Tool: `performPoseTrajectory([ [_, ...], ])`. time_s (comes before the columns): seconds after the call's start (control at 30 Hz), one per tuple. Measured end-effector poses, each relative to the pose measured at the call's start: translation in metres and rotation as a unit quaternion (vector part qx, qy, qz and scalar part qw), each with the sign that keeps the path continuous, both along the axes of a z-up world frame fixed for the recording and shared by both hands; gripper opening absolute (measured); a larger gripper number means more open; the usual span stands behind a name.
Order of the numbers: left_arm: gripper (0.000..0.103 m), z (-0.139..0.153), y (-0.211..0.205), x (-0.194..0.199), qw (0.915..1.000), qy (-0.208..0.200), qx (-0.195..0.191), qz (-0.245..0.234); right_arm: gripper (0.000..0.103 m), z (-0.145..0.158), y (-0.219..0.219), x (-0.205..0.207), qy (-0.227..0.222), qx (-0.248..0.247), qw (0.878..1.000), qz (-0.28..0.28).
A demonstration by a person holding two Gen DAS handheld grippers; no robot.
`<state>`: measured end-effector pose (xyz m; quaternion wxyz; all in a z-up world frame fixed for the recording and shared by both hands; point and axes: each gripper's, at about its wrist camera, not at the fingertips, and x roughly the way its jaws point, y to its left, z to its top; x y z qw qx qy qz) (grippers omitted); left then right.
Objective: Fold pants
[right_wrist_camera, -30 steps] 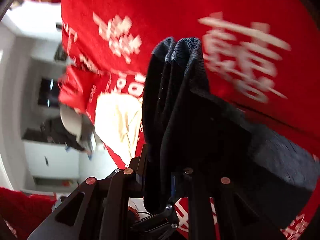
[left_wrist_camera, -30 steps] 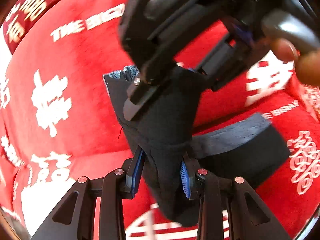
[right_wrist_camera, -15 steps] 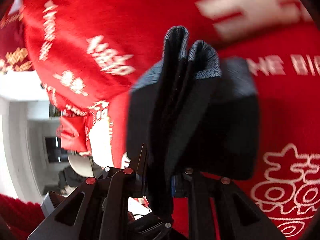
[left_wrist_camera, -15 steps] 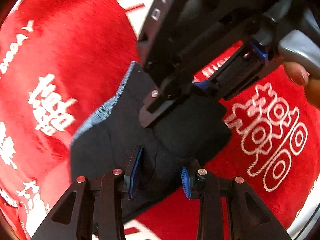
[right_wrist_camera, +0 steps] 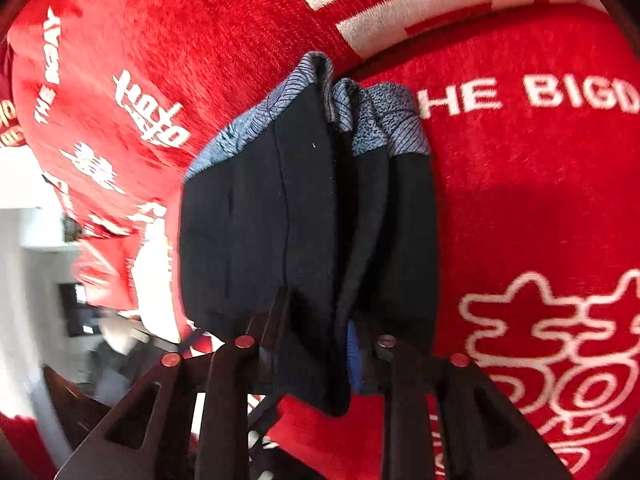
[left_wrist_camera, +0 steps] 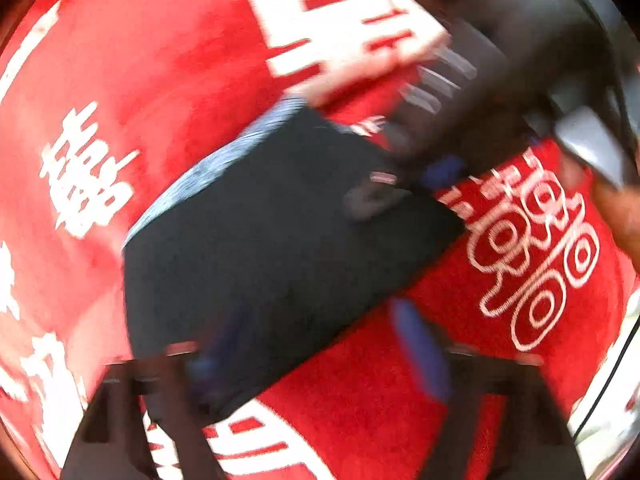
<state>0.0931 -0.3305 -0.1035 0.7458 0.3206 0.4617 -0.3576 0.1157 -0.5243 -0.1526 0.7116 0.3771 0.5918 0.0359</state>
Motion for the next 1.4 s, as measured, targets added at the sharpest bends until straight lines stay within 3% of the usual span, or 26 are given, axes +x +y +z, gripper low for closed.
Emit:
performPoseTrajectory([
  [0.07, 0.088, 0.008, 0.015, 0.015, 0.9995, 0.016, -0.005, 0.025, 0.039, 0.005, -0.001, -0.006, 0.014, -0.033, 0.999, 0.001],
  [0.1, 0.088, 0.011, 0.023, 0.023, 0.9990, 0.021, -0.002, 0.039, 0.053, 0.007, -0.003, -0.011, 0.027, -0.062, 0.998, 0.001],
  [0.17, 0.088, 0.014, 0.040, 0.040, 0.9967, 0.032, 0.006, 0.075, 0.065, 0.016, -0.001, -0.017, 0.044, -0.121, 0.992, 0.001],
  [0.33, 0.088, -0.007, 0.077, 0.067, 0.9826, 0.075, 0.025, 0.168, 0.064, 0.041, 0.015, -0.035, 0.039, -0.183, 0.982, 0.002],
  [0.4, 0.088, -0.012, 0.089, 0.075, 0.9772, 0.076, 0.037, 0.194, 0.044, 0.050, 0.026, -0.036, 0.027, -0.201, 0.979, 0.003],
  [0.5, 0.088, -0.021, 0.097, 0.082, 0.9721, 0.087, 0.048, 0.213, 0.035, 0.059, 0.040, -0.037, 0.007, -0.214, 0.977, 0.008],
  [0.7, 0.088, -0.036, 0.108, 0.082, 0.9653, 0.113, 0.046, 0.231, 0.035, 0.033, 0.069, -0.017, 0.032, -0.210, 0.976, 0.043],
  [0.8, 0.088, -0.040, 0.108, 0.082, 0.9638, 0.123, 0.045, 0.232, 0.035, 0.020, 0.065, -0.016, 0.049, -0.197, 0.979, 0.027],
  [1.03, 0.088, -0.042, 0.111, 0.089, 0.9612, 0.143, 0.041, 0.232, 0.038, 0.023, 0.062, -0.021, 0.053, -0.195, 0.979, 0.022],
  [1.17, 0.088, -0.039, 0.115, 0.092, 0.9612, 0.142, 0.044, 0.232, 0.047, 0.026, 0.064, -0.022, 0.060, -0.206, 0.977, 0.019],
  [1.4, 0.088, -0.031, 0.127, 0.096, 0.9556, 0.145, 0.048, 0.252, 0.051, 0.033, 0.065, -0.021, 0.064, -0.208, 0.976, 0.016],
])
